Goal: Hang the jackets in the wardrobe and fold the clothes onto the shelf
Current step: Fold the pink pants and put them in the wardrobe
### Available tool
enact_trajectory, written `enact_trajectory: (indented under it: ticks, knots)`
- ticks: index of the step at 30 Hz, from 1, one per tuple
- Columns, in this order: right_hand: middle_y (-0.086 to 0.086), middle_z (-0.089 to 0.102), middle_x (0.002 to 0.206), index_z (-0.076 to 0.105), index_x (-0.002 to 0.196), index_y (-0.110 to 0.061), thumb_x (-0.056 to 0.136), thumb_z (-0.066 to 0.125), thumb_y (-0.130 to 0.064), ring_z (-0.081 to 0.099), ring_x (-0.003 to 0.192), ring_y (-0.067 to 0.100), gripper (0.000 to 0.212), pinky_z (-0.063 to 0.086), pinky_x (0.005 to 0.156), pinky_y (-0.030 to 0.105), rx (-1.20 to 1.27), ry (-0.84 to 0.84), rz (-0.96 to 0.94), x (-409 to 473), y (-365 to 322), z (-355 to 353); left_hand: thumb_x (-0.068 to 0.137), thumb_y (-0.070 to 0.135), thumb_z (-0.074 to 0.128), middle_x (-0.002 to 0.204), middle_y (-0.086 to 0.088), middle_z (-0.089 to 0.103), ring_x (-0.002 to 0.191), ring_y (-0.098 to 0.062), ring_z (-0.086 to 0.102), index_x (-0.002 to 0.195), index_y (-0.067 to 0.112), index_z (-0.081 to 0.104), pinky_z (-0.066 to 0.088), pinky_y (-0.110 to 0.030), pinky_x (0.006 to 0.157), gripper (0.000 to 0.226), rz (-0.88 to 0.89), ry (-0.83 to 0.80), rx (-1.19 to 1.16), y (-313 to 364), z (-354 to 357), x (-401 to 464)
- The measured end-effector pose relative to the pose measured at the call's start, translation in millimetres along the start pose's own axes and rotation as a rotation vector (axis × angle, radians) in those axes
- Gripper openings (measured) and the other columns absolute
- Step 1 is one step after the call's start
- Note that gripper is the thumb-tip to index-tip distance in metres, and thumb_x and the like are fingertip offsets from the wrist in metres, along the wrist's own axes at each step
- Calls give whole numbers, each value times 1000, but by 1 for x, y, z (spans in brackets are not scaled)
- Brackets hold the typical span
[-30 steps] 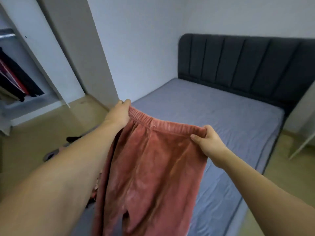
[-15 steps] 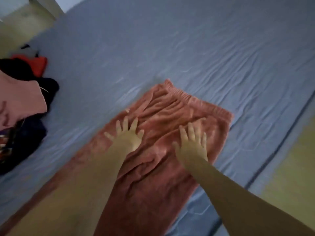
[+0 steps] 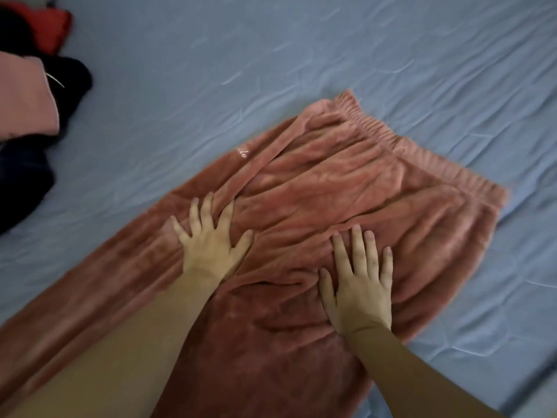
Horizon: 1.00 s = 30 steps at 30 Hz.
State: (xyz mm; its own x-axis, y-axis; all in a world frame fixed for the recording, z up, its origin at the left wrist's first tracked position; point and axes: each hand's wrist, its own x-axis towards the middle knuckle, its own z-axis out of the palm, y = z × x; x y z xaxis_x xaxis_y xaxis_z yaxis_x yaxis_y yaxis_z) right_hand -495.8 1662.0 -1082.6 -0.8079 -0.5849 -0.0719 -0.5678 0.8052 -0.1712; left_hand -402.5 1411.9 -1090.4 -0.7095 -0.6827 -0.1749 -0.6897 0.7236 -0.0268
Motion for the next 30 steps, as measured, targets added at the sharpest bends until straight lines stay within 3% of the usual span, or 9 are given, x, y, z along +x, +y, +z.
enact_trajectory:
  ticks: [4,8,11,14,17,19,21,26,30]
  knots:
    - [6,18,161,28,152,-25,92,29,-51,9,149,25,65,7,119,52,-16,24,-8,0,1,2,81,75,16,153,-14,27,141,-35,18,146,35,33,8,-68,109,78,-2,58,-74,-5,-8,19]
    - [3,11,162,21,153,-30,90,18,-53,2,150,21,68,-2,119,49,-23,49,-10,0,-2,-1,85,72,22,150,-9,32,135,-33,27,142,42,36,14,-64,110,66,-21,143,-144,-6,-21,30]
    - [1,5,163,13,154,-33,88,8,-53,-3,149,19,70,-7,119,46,-49,71,-15,-2,-1,1,87,73,19,161,-6,14,146,-28,8,147,46,26,-3,-62,113,65,-46,179,-168,-9,-13,15]
    - [3,17,161,23,152,-30,92,18,-49,9,148,21,63,-2,118,47,-90,91,-18,-2,-3,2,85,77,12,164,-2,-11,148,-26,-18,152,44,10,-26,-62,105,75,-134,177,-179,-21,2,-14]
    - [10,49,138,55,129,-19,93,31,-42,43,128,30,48,25,109,45,-121,162,-22,6,-11,-17,84,79,9,161,0,-24,145,-27,-29,152,45,2,-29,-64,100,77,-178,115,-163,-41,7,-51]
    - [15,57,123,63,113,-12,95,33,-38,53,112,35,43,37,96,42,-76,202,-67,20,-22,-42,85,79,10,160,2,-26,144,-27,-31,152,45,0,-27,-69,97,76,-209,61,-149,-54,4,-74]
    - [17,57,122,62,112,-9,97,34,-34,54,110,36,40,40,92,42,-23,230,-133,44,-34,-70,89,74,16,163,1,-17,147,-27,-24,154,41,7,-22,-73,99,73,-243,62,-171,-63,-9,-89]
    - [16,45,141,44,140,-20,99,34,-26,45,128,35,43,38,106,43,87,158,-165,146,-53,-107,98,44,38,145,-10,44,136,-31,37,141,22,37,9,-67,113,48,-184,404,-254,-45,-58,-51]
    - [6,21,159,27,150,-36,99,34,-27,27,143,30,52,21,117,47,45,38,-158,225,-50,-89,101,43,37,143,-9,48,132,-31,41,139,21,41,27,-48,113,45,-97,358,-170,-15,-55,1]
